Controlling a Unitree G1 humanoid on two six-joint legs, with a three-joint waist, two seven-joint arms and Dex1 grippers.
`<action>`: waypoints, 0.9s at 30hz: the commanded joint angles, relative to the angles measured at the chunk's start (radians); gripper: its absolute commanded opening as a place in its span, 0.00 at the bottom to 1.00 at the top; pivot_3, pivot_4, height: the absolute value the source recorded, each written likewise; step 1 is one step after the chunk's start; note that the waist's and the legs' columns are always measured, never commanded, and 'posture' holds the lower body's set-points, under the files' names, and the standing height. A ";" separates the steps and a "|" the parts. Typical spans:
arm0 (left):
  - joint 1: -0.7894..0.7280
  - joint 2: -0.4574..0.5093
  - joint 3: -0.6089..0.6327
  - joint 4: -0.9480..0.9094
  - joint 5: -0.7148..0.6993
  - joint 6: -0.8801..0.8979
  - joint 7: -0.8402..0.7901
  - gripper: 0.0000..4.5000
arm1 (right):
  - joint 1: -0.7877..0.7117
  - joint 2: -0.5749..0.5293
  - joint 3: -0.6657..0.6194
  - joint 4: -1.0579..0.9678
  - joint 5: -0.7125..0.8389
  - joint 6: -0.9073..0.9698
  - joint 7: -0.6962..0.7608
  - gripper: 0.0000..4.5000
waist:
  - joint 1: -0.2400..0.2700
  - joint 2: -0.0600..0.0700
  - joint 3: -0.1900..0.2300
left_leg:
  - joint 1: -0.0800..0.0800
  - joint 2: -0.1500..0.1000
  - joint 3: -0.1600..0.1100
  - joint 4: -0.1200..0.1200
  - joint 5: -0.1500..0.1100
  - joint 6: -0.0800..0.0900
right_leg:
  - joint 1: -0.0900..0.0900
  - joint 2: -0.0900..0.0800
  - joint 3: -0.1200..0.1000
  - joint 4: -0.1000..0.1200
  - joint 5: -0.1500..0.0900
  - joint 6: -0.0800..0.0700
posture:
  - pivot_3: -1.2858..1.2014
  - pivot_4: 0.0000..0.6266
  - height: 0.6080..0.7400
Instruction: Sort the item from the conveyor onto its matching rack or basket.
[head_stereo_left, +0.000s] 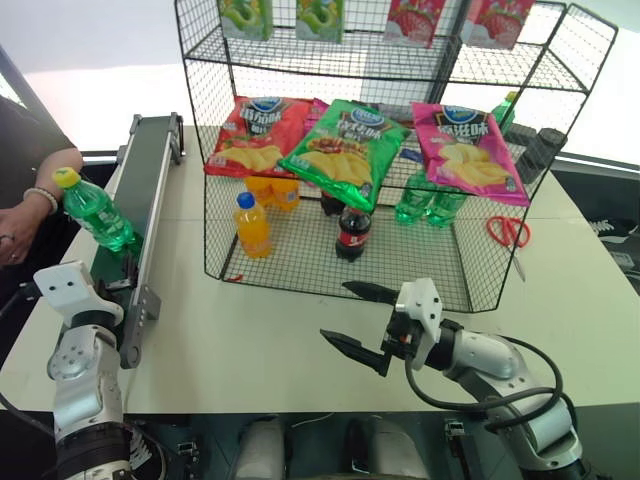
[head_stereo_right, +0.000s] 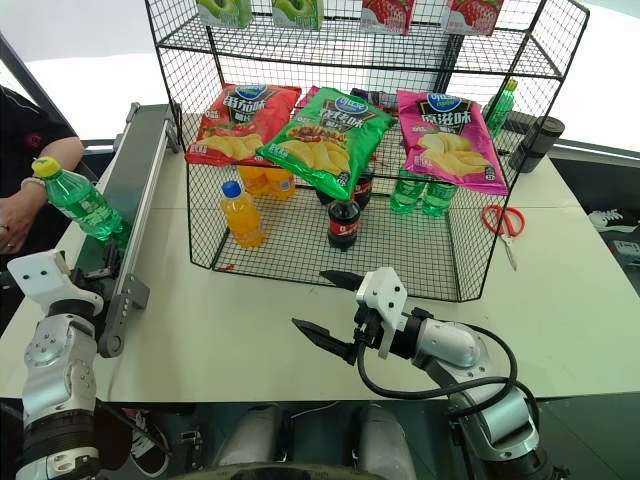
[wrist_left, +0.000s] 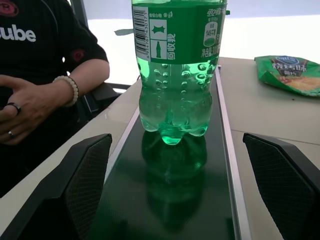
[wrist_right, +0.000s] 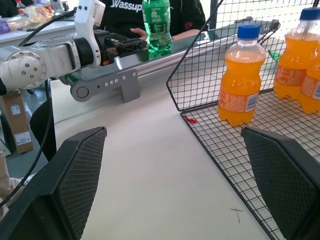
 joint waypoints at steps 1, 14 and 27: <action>-0.001 0.008 0.029 -0.013 -0.001 -0.033 0.014 1.00 | -0.006 0.004 0.000 -0.015 0.020 -0.013 0.006 1.00 | 0.000 0.000 0.000 | 0.000 0.000 0.000 0.000 0.000 0.000 | 0.000 0.000 0.000 0.000 0.000 0.000 | 0.52 0.24 0.96; -0.007 0.015 0.038 -0.001 0.003 -0.049 0.036 1.00 | -0.011 0.006 0.002 -0.008 0.020 -0.017 0.017 1.00 | 0.000 0.000 0.000 | 0.000 0.000 0.000 0.000 0.000 0.000 | 0.000 0.000 0.000 0.000 0.000 0.000 | 0.52 0.24 0.96; 0.008 0.016 0.027 -0.013 0.009 -0.060 0.033 0.59 | -0.025 0.006 -0.001 -0.006 0.027 -0.006 0.018 1.00 | 0.001 0.000 0.000 | 0.000 0.000 0.000 0.000 0.000 0.000 | 0.000 0.000 -0.001 0.000 0.000 0.000 | 0.52 0.24 0.96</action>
